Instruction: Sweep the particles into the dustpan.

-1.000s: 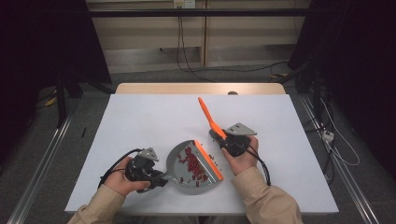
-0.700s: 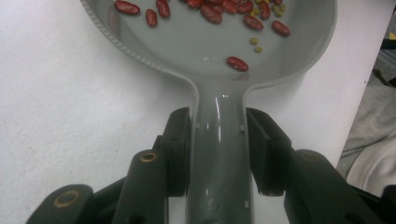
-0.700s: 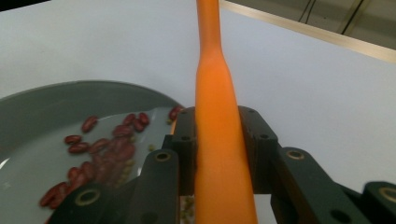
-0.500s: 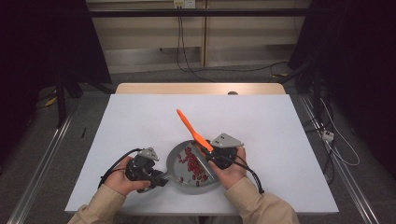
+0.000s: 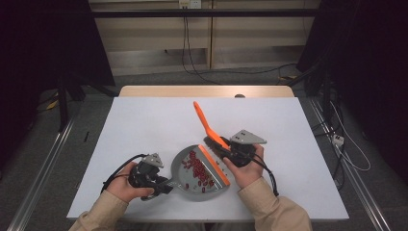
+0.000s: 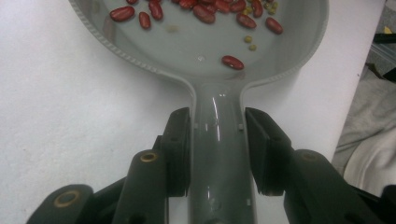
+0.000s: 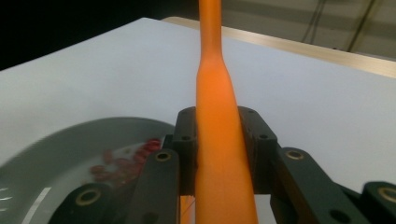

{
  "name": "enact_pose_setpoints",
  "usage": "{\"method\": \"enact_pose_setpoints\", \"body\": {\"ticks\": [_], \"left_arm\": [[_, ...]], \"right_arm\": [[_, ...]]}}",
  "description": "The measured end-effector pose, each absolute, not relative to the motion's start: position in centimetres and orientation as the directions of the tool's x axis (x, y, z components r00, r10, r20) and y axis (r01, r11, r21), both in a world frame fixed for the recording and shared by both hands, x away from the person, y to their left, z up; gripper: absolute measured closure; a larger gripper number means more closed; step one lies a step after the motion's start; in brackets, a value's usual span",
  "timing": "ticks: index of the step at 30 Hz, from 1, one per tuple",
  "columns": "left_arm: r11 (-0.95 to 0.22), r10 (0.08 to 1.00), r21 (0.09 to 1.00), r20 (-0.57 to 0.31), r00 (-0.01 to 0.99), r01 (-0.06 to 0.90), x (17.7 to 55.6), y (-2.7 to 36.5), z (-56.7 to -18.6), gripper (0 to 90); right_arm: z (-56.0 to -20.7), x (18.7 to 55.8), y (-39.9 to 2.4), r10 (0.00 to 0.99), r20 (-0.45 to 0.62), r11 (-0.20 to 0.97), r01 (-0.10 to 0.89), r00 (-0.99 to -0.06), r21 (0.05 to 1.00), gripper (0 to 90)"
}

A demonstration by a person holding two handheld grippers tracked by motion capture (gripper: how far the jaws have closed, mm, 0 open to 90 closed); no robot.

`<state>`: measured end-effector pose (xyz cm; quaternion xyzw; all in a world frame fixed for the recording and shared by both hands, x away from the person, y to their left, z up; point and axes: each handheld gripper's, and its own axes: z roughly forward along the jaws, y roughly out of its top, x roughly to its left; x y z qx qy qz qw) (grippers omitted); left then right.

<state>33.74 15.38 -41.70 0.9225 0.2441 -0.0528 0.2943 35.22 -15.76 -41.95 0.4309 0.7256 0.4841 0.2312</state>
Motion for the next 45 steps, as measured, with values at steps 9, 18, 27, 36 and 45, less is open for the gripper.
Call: {"method": "enact_pose_setpoints", "body": {"ticks": [9, 18, 27, 36, 45], "left_arm": [[-0.725, 0.390, 0.513, -0.243, 0.888, 0.459, 33.2, 15.4, -41.6, 62.7], [-0.724, 0.410, 0.499, -0.243, 0.879, 0.476, 33.2, 14.8, -41.7, 62.8], [-0.722, 0.426, 0.490, -0.242, 0.872, 0.489, 33.4, 14.1, -41.7, 62.9], [-0.705, 0.453, 0.484, -0.255, 0.854, 0.518, 33.7, 13.3, -41.7, 63.0], [-0.708, 0.443, 0.497, -0.241, 0.863, 0.502, 33.9, 14.3, -41.6, 62.9]], "right_arm": [[-43.1, 35.4, -20.0, 0.906, 0.043, 0.158, 0.431, -0.420, 0.889, 71.0], [-44.3, 33.3, -20.9, 0.925, -0.023, 0.192, 0.415, -0.378, 0.889, 71.0], [-44.4, 32.0, -16.5, 0.895, 0.001, 0.199, 0.402, -0.446, 0.894, 70.7], [-44.6, 31.6, -14.4, 0.879, 0.003, 0.198, 0.372, -0.477, 0.907, 70.7], [-43.3, 32.7, -15.3, 0.875, 0.098, 0.084, 0.349, -0.473, 0.933, 71.0]]}}
